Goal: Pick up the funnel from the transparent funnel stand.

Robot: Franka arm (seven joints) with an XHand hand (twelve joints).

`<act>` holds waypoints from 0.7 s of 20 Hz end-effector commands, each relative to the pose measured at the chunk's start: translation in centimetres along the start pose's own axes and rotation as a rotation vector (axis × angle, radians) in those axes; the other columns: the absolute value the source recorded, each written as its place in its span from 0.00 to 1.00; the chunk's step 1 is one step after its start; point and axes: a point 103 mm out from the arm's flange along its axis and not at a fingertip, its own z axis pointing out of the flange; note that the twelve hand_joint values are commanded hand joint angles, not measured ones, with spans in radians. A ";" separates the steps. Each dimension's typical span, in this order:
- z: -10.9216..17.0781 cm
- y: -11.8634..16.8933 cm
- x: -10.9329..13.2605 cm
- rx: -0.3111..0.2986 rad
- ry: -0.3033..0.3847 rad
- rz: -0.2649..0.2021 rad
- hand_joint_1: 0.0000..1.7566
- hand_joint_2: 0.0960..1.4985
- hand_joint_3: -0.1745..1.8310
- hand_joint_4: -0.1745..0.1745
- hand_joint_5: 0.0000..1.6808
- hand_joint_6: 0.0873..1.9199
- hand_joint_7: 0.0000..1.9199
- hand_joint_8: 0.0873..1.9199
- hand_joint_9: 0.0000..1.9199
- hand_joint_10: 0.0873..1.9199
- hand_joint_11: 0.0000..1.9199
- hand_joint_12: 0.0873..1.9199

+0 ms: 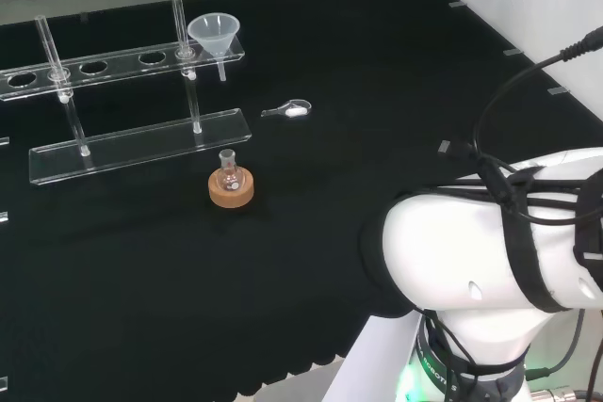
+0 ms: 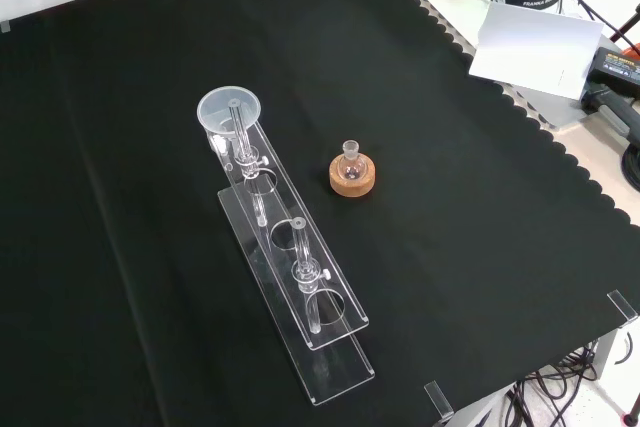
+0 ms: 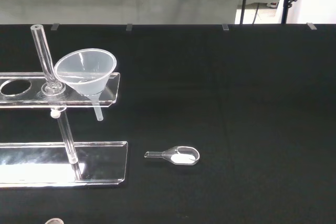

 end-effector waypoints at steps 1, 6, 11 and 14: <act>0.1 0.9 -4.8 -0.002 0.040 0.000 0.05 0.70 0.31 0.56 0.11 0.00 0.01 0.15 0.08 0.29 0.08 0.69; 0.1 0.0 -3.3 -0.024 -0.008 0.004 0.00 0.75 0.31 0.58 0.10 0.00 0.00 0.13 0.07 0.29 0.07 0.69; 0.4 0.2 -4.5 -0.015 0.004 0.026 0.00 0.75 0.31 0.57 0.10 0.00 0.00 0.12 0.07 0.29 0.07 0.69; 0.8 0.0 -2.2 -0.009 -0.001 0.039 0.00 0.75 0.31 0.57 0.10 0.00 0.00 0.12 0.07 0.30 0.07 0.69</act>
